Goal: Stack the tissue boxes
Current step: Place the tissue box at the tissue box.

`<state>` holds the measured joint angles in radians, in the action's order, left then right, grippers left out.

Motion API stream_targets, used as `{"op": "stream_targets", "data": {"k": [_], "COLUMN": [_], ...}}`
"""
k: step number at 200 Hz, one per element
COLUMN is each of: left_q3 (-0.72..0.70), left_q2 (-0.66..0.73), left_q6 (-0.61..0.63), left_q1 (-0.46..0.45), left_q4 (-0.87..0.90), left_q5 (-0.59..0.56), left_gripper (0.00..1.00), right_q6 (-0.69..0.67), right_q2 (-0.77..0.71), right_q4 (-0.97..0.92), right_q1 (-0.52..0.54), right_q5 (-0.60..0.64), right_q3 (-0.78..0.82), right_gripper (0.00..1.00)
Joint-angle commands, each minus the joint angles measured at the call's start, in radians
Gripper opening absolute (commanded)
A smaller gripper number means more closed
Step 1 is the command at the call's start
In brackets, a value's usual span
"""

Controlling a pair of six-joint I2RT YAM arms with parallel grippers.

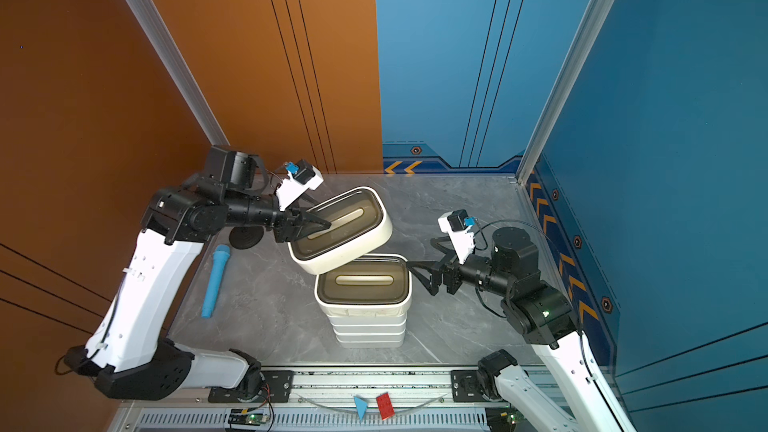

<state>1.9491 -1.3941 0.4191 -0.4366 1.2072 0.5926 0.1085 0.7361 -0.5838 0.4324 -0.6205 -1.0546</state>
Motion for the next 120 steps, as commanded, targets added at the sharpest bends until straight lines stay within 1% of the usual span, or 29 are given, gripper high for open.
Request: {"op": "stream_targets", "data": {"k": [1,32,58,74,120], "left_q3": [0.042,0.051,0.109,0.143,0.17], "left_q2": [0.0,-0.003,-0.032,-0.047,-0.062], "left_q6": [0.061,0.082,0.098,0.109,0.124], "left_q1": [-0.013,-0.022,-0.029,-0.045,-0.097], "left_q4": [0.049,0.061,0.12,0.149,0.183], "left_q5": [0.036,0.059,0.088,0.085,0.081], "left_gripper": [0.4,0.4,0.4,0.4,0.4], "right_q6": [-0.082,-0.103,-0.116,-0.121,-0.128], "right_q2": [-0.024,-0.039,-0.055,-0.072,-0.093], "right_q4": [0.003,-0.004,-0.02,-0.031,-0.079], "right_q1": [0.043,0.086,0.107,0.116,0.133], "right_q5": [0.042,0.045,0.03,0.019,-0.017], "right_q3": [-0.018,-0.031,-0.034,-0.035,-0.055], "right_gripper": [1.0,1.0,1.0,1.0,1.0]}}
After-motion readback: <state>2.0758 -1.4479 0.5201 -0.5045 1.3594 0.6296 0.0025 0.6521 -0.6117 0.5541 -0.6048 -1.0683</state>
